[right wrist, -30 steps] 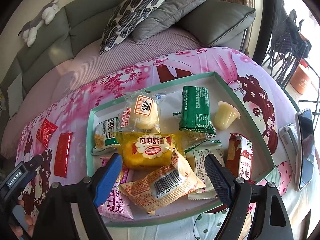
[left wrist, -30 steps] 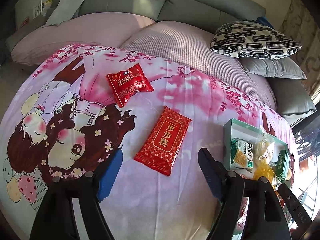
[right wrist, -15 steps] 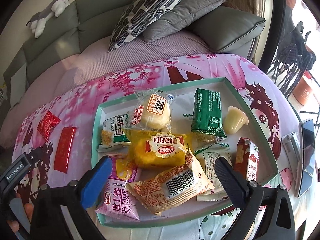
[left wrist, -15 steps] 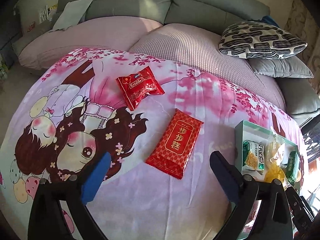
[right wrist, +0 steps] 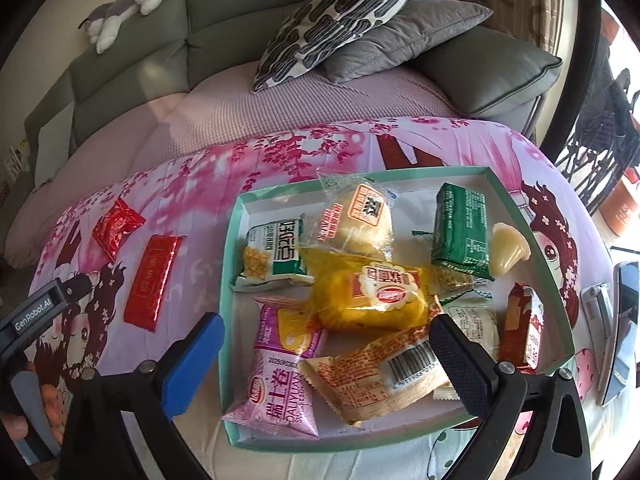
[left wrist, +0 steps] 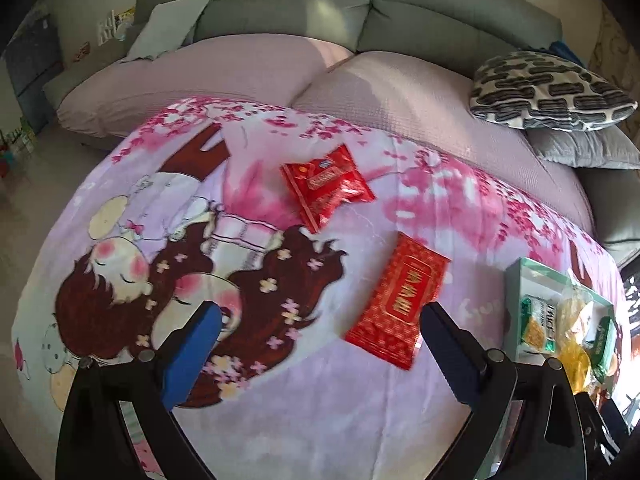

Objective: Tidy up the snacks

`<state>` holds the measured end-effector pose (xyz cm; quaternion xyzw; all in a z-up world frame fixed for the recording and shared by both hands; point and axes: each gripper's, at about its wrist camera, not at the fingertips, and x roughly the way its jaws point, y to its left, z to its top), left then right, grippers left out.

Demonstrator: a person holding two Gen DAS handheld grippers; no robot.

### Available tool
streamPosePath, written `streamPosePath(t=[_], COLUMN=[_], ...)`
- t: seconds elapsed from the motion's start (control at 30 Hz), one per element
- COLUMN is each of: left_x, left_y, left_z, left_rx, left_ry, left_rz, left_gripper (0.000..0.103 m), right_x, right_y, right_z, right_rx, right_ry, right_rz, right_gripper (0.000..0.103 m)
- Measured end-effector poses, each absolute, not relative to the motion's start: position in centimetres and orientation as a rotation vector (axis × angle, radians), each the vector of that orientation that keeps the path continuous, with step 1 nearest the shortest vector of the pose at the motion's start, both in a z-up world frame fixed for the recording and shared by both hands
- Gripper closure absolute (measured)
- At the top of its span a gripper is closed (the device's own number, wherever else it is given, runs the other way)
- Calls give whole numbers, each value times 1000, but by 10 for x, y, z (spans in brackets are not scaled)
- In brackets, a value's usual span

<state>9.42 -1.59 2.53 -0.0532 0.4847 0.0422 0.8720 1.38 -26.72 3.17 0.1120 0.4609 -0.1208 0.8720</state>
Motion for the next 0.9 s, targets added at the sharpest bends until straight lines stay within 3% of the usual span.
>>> streamPosePath(t=[0.47, 0.9], left_x=[107, 130], left_y=[53, 38], left_z=[22, -4], left_rx=[-48, 8], left_ry=[1023, 1116], left_rz=[262, 153], left_gripper=[4, 4], right_x=[29, 46], right_y=[-212, -193], right_z=[25, 12], right_rx=[155, 116], right_ry=[992, 1033], right_rz=[-140, -125], right_gripper=[0, 0])
